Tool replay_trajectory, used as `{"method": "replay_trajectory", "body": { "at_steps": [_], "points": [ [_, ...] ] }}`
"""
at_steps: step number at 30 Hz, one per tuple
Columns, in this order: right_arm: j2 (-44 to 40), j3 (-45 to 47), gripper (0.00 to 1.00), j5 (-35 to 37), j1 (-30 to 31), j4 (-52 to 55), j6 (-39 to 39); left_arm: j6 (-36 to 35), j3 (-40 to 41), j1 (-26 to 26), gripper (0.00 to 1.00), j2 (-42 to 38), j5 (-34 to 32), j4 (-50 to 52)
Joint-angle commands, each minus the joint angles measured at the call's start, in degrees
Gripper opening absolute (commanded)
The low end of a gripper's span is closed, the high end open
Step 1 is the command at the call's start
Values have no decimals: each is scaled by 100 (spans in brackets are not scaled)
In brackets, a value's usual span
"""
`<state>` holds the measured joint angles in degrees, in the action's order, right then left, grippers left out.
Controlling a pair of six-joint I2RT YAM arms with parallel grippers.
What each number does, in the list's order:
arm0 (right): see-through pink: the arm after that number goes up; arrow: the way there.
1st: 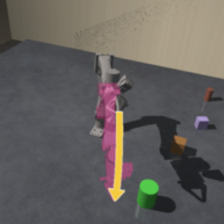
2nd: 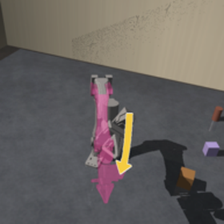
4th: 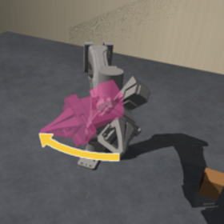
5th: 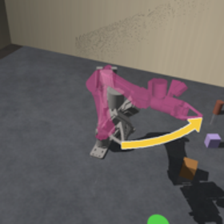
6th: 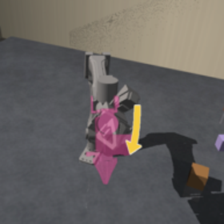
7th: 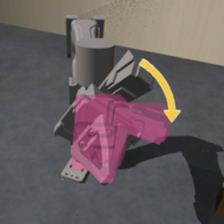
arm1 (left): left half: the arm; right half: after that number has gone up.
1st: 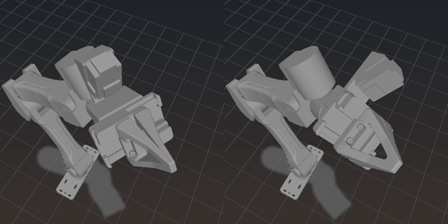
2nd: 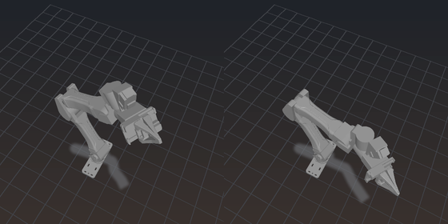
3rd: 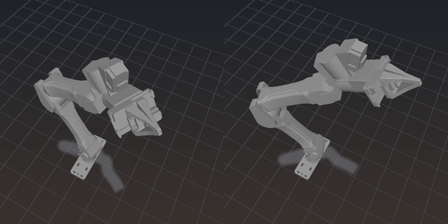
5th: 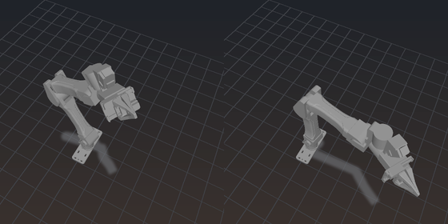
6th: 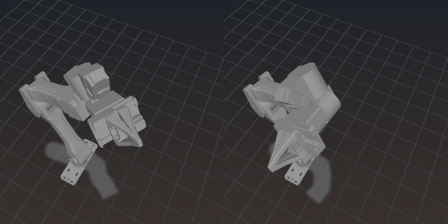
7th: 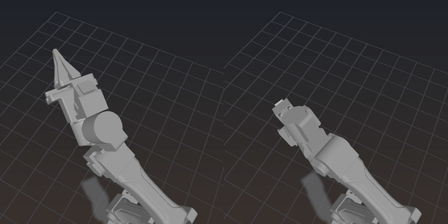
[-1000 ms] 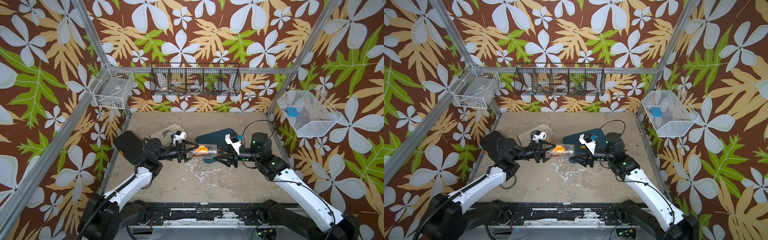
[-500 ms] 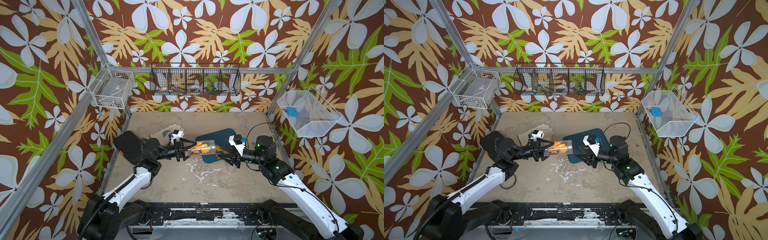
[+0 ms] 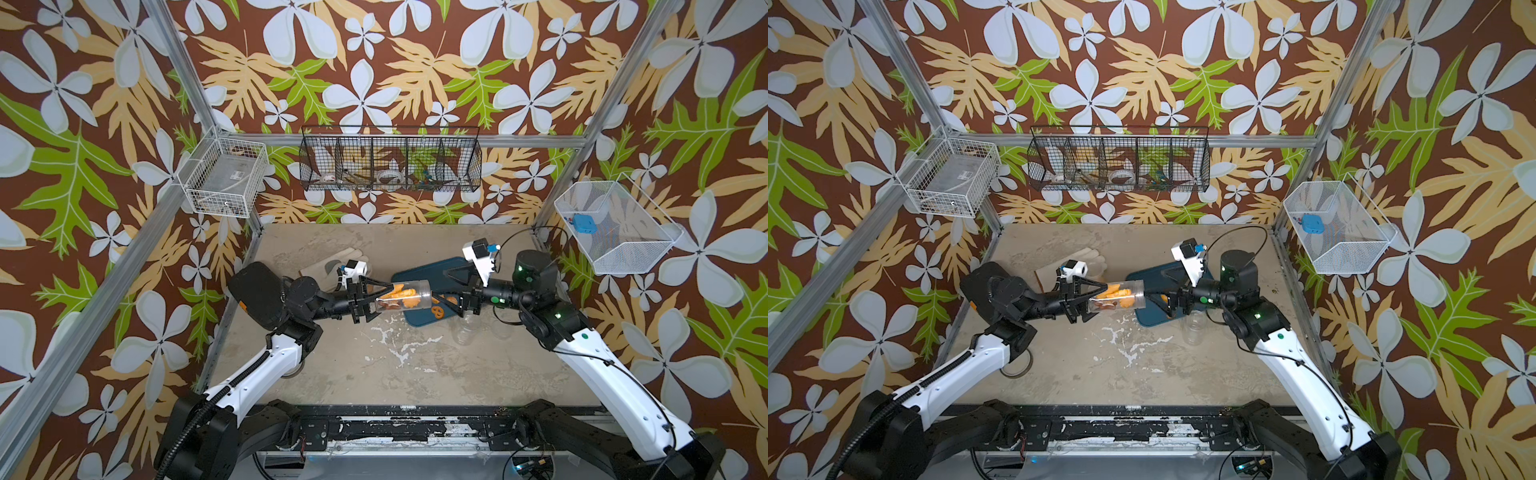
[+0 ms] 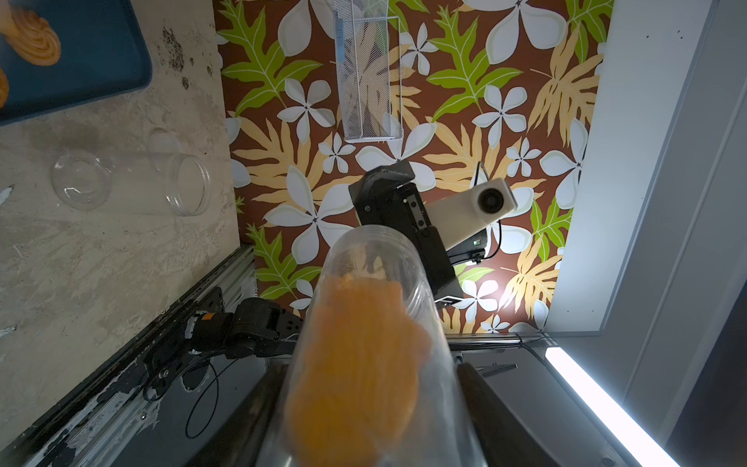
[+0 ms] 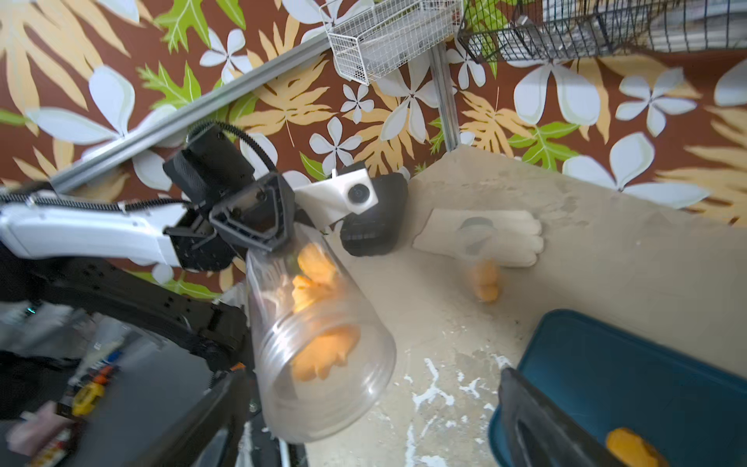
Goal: Pour the cookies out of the jar
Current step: Unscrew the lid from the jar.
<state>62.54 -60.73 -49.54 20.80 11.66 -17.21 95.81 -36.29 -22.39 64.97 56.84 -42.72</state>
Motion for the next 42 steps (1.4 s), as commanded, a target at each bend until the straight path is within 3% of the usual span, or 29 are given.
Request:
{"method": "replay_trajectory", "body": {
  "at_steps": [1,8,14,25,36,39,42],
  "points": [
    [601,-387,100,-948,-74,974,-1432,-42,-18,-2,34,-24,-1,-272],
    [843,-377,100,-1541,46,249,-2560,-115,-53,-2,34,-50,21,-208],
    [1050,-422,95,-1716,340,179,-2597,-108,-19,-2,34,-90,29,-202],
    [935,-386,86,-1679,278,289,-2434,-130,26,-2,34,-126,33,-169],
    [956,-357,55,-1752,230,196,-2368,-124,24,-2,34,-102,31,-167],
    [952,-406,42,-1701,159,281,-2020,-140,26,-2,34,-100,37,-133],
    [871,-442,40,-1511,159,342,-1297,-144,26,-2,33,-96,30,-97]
  ]
}}
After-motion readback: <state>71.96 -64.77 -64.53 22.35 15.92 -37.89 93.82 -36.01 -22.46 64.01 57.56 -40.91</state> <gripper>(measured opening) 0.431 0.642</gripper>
